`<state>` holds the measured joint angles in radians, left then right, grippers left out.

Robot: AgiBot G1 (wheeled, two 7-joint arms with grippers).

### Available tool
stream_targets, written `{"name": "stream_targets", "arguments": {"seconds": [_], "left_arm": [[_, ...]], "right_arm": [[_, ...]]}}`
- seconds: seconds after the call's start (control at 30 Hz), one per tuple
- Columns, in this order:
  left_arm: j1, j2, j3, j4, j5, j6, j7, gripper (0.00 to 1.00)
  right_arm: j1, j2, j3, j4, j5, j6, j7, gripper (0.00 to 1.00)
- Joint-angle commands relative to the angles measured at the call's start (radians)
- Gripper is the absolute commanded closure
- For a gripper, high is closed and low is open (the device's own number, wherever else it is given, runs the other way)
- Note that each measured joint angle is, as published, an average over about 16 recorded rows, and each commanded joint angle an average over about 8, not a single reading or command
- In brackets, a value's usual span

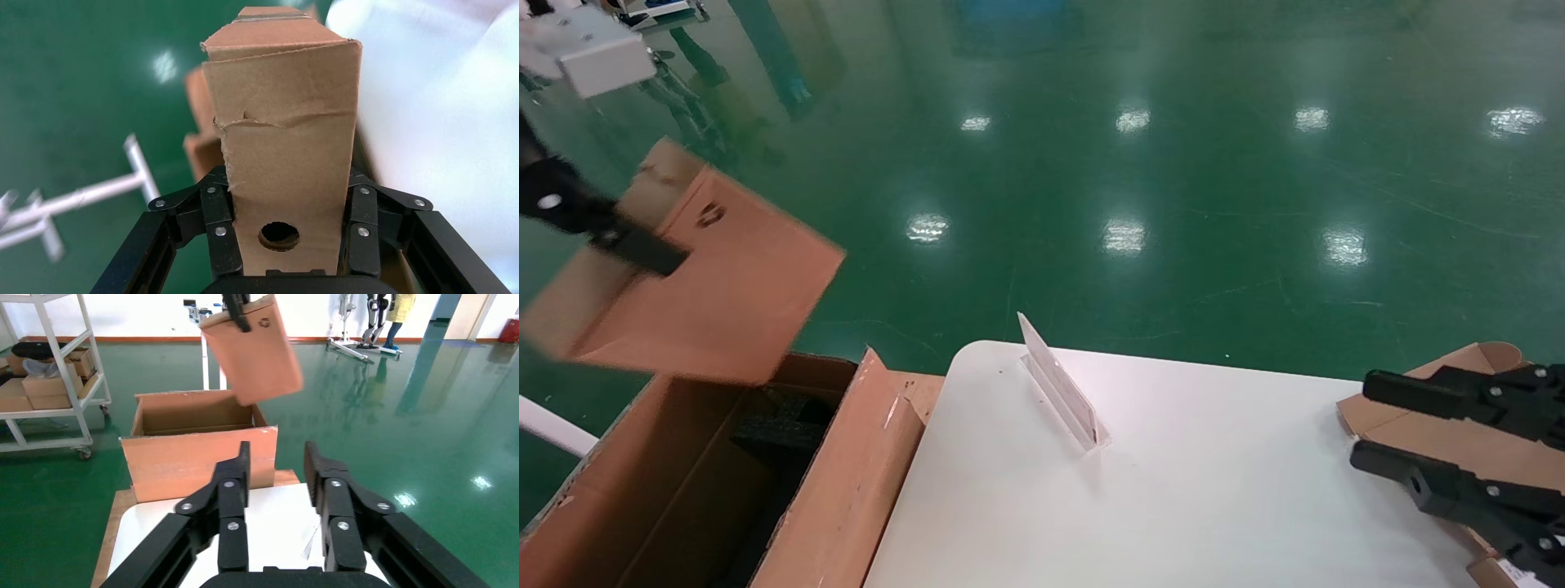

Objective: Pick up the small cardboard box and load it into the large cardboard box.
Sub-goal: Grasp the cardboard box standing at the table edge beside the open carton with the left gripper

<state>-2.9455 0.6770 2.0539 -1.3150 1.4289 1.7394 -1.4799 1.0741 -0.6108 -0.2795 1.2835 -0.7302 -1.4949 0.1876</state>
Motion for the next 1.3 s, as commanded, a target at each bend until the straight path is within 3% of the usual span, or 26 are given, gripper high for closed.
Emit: {"name": "stream_targets", "arguments": {"seconds": [0.03,0.3,0.53,0.83,1.3], "left_arm": [[-0.063,0.058,0.138,0.027,-0.041,0.000,0.010,1.00],[-0.147,0.198,0.477,0.078,-0.212,0.000,0.042,1.00],[-0.146,0.229,0.653,0.119,-0.351,0.001,0.065,1.00],[-0.124,0.184,0.736,0.224,-0.447,-0.006,0.117,1.00],[-0.061,0.100,0.754,0.347,-0.473,-0.088,0.175,1.00]], "right_arm": [[0.000,0.000,0.000,0.000,0.000,0.000,0.000,0.00],[0.000,0.000,0.000,0.000,0.000,0.000,0.000,0.00],[0.000,0.000,0.000,0.000,0.000,0.000,0.000,0.00],[0.000,0.000,0.000,0.000,0.000,0.000,0.000,0.00],[0.000,0.000,0.000,0.000,0.000,0.000,0.000,0.00]]}}
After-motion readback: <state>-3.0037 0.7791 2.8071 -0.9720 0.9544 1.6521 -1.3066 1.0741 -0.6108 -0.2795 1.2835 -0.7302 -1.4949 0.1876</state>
